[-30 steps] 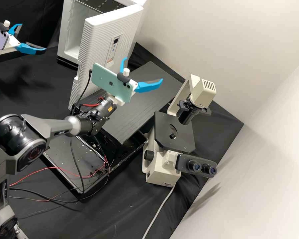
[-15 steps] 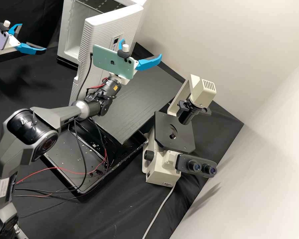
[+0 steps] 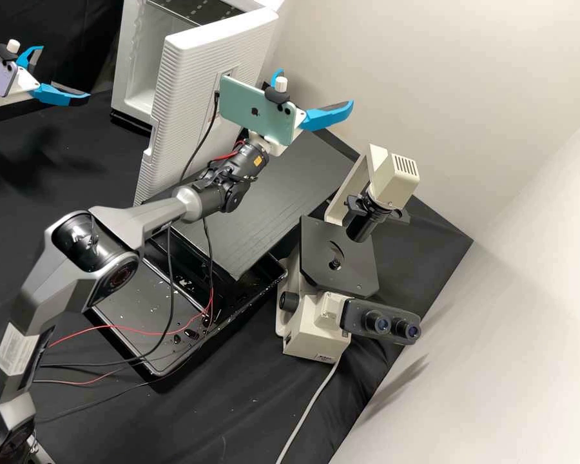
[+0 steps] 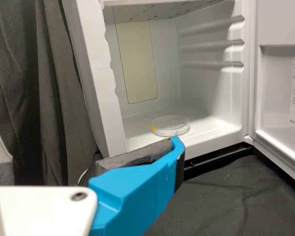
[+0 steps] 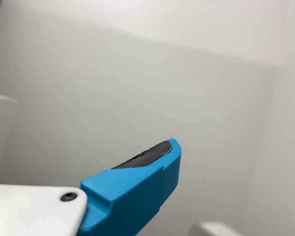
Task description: Close the incubator door
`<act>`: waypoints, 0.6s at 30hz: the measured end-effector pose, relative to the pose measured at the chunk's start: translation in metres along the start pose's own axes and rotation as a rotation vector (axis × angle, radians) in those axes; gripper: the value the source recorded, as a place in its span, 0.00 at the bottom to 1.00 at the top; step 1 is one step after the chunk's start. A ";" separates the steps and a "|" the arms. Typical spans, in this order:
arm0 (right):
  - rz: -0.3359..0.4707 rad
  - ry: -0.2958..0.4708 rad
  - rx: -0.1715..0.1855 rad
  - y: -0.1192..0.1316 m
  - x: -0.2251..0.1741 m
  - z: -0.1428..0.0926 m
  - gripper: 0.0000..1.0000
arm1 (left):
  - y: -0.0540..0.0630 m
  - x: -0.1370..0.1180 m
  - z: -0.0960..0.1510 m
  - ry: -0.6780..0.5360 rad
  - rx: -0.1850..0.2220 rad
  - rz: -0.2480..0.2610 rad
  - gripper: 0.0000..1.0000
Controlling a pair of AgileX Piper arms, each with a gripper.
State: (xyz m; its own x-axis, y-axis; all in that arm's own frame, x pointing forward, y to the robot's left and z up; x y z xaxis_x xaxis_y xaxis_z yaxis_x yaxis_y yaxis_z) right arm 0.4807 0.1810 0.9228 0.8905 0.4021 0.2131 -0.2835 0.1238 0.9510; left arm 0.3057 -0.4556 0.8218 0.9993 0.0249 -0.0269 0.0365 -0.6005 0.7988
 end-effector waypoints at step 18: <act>-0.072 0.216 -0.153 -0.004 0.034 -0.031 1.00 | 0.000 0.000 0.000 0.000 0.000 0.000 1.00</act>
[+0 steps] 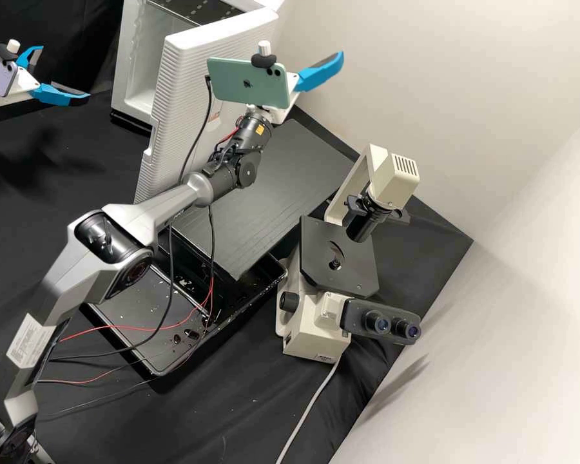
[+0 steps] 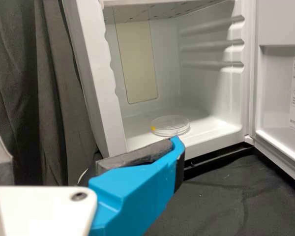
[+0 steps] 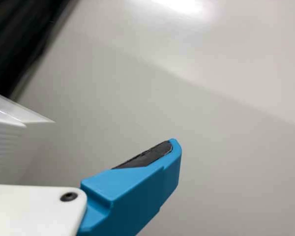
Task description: Close the incubator door
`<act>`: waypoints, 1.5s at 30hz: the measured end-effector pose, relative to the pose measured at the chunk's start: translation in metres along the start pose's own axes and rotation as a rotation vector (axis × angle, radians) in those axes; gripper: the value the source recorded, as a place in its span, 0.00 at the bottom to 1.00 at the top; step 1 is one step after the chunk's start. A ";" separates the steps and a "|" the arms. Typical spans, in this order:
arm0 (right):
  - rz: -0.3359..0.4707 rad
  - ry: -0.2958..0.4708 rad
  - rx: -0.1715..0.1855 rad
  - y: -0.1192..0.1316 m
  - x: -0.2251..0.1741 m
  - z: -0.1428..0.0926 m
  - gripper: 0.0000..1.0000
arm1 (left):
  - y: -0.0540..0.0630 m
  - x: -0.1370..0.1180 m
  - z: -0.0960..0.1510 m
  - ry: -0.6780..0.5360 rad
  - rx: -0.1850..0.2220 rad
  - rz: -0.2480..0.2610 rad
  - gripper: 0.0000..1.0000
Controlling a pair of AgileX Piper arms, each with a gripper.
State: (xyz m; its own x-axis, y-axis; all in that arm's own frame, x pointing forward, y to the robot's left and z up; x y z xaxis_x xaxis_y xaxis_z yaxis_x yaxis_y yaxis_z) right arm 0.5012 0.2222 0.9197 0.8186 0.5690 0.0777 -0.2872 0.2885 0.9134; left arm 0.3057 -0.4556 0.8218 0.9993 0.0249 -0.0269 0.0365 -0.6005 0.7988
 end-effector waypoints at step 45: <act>-0.010 0.229 0.264 0.001 -0.020 -0.067 1.00 | 0.000 0.000 0.000 0.000 0.000 0.000 1.00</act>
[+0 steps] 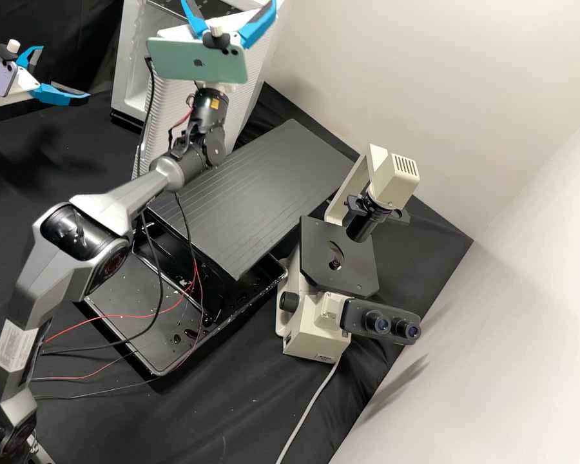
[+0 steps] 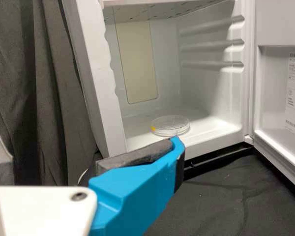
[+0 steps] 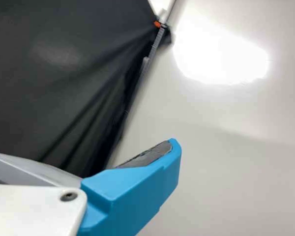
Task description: Close the incubator door
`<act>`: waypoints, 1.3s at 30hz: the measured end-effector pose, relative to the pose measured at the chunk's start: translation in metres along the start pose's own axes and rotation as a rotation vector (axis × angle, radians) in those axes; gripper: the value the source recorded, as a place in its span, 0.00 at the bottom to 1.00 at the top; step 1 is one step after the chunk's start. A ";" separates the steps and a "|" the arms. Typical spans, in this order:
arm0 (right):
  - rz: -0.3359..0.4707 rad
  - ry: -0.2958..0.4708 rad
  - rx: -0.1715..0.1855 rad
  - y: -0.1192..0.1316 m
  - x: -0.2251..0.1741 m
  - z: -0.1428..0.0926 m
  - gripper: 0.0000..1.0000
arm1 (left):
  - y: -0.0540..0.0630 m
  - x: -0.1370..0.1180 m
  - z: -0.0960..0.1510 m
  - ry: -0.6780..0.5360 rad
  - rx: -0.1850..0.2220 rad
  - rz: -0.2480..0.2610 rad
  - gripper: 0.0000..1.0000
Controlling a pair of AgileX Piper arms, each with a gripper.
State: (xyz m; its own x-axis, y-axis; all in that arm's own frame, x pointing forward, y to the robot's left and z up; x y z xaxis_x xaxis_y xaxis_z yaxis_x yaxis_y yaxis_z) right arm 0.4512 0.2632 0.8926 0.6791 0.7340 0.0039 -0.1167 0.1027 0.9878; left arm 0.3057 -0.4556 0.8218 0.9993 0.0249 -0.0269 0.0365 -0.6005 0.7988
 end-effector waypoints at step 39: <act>-0.095 -0.463 -0.004 -0.043 -0.040 0.086 1.00 | 0.000 0.000 0.000 0.000 0.000 0.000 1.00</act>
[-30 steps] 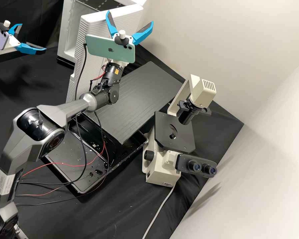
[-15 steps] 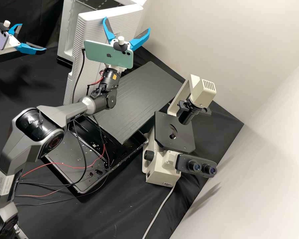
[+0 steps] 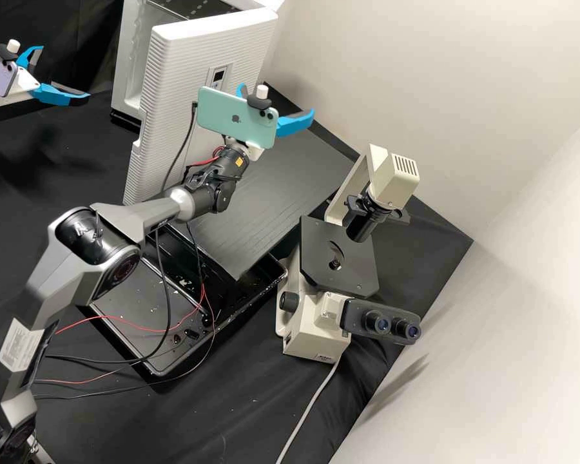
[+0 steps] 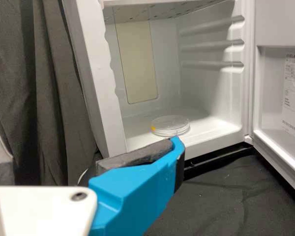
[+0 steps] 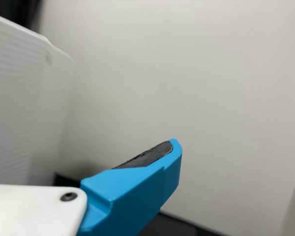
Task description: Close the incubator door
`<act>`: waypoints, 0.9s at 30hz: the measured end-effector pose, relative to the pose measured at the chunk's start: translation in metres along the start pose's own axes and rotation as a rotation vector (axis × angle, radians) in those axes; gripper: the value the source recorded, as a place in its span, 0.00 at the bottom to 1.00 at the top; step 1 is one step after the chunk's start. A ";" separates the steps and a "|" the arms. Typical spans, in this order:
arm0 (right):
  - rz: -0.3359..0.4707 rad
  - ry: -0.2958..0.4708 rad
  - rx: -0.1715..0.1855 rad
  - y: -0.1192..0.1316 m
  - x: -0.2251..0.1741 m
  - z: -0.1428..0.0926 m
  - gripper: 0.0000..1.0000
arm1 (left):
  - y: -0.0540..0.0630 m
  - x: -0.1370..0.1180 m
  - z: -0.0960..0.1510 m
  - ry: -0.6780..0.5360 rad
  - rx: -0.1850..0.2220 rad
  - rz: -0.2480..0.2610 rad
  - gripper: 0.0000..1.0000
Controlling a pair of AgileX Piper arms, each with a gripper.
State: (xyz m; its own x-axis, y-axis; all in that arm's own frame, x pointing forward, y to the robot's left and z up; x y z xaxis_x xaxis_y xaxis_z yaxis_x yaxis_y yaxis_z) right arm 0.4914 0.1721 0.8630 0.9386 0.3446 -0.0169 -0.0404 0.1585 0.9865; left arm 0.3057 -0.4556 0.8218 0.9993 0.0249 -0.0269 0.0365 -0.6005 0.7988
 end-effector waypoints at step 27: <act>-0.084 0.080 -0.270 -0.017 0.052 -0.044 1.00 | 0.000 0.000 0.000 0.000 0.000 0.000 1.00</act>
State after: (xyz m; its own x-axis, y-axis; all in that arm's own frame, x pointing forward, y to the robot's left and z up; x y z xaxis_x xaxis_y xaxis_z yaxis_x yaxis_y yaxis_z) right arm 0.5256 0.2283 0.8379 0.9129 0.3902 -0.1202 -0.0634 0.4263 0.9024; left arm 0.3057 -0.4556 0.8218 0.9993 0.0249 -0.0269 0.0365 -0.6005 0.7988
